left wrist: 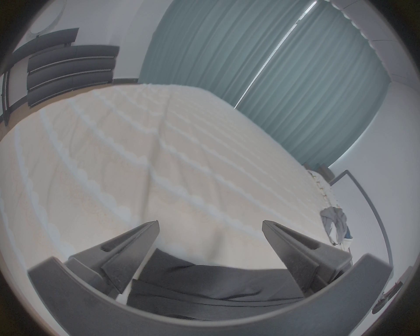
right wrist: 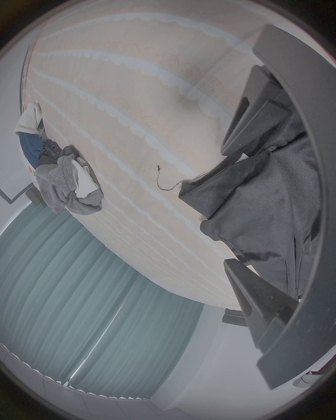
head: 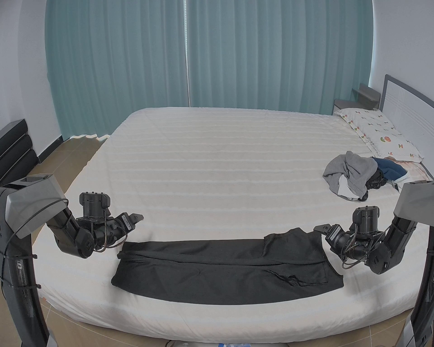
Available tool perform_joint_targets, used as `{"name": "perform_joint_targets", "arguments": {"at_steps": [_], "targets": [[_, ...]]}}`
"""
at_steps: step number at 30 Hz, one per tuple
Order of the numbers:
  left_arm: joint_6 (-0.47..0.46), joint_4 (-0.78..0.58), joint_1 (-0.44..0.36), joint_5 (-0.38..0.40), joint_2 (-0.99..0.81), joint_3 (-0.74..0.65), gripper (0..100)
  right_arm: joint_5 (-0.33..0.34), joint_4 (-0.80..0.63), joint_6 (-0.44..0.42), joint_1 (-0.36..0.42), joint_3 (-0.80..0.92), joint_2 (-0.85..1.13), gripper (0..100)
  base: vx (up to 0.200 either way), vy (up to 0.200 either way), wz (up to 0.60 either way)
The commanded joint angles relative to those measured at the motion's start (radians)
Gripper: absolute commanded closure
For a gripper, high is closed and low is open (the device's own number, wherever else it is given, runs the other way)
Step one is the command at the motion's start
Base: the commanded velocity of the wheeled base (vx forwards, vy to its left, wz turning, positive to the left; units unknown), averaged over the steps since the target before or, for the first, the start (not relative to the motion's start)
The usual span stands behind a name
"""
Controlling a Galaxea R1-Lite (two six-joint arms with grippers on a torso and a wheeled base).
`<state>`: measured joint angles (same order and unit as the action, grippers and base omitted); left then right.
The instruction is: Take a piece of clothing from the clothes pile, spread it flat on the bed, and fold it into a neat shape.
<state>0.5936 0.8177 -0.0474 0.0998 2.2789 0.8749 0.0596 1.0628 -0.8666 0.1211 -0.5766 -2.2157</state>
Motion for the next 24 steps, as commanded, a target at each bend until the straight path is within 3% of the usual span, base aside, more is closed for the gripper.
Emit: {"name": "perform_joint_targets", "arguments": {"at_steps": [1,4,23,24], "targets": [[0.000,-0.092,0.034,0.044,0.054,0.059,0,0.000,0.000,0.000,0.000,-0.002,-0.012,0,0.000,0.000,0.00],[-0.002,-0.120,0.040,0.078,0.051,0.059,0,0.000,0.000,0.000,0.003,-0.002,-0.016,0,0.000,0.000,0.00],[-0.038,-0.121,0.032,0.083,0.080,0.049,0,0.000,0.002,0.000,0.005,-0.002,-0.013,0,0.000,0.000,0.00],[-0.037,-0.121,0.032,0.083,0.080,0.050,100,0.000,0.002,0.000,0.005,0.000,-0.013,0,0.000,0.000,0.00]]}}
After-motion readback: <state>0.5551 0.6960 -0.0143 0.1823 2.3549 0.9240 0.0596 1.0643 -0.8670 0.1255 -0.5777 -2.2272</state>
